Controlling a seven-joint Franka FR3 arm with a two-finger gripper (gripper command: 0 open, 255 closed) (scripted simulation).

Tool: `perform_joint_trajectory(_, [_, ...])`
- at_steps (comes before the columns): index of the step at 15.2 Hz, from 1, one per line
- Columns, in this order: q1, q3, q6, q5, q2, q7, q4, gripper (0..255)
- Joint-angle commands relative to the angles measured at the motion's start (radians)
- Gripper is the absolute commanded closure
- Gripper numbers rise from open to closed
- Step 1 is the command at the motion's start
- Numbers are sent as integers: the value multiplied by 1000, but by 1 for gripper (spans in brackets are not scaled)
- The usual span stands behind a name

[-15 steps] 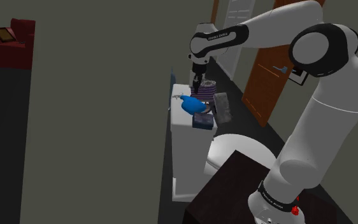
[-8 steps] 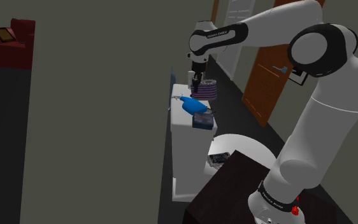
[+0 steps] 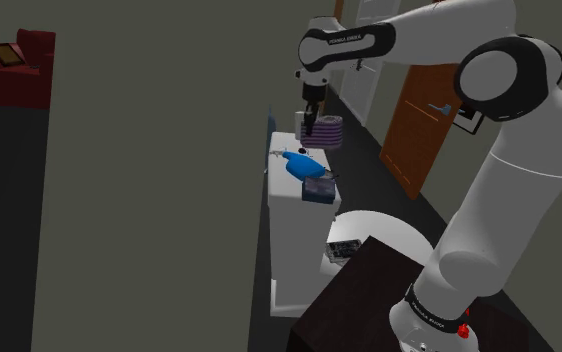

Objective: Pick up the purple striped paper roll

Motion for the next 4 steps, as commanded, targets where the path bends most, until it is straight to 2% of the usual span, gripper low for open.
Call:
perform_joint_trajectory(1, [0, 0, -30, 0, -2, -2, 29, 255])
perform_joint_trajectory(4, [0, 0, -46, 0, -1, -2, 45, 255])
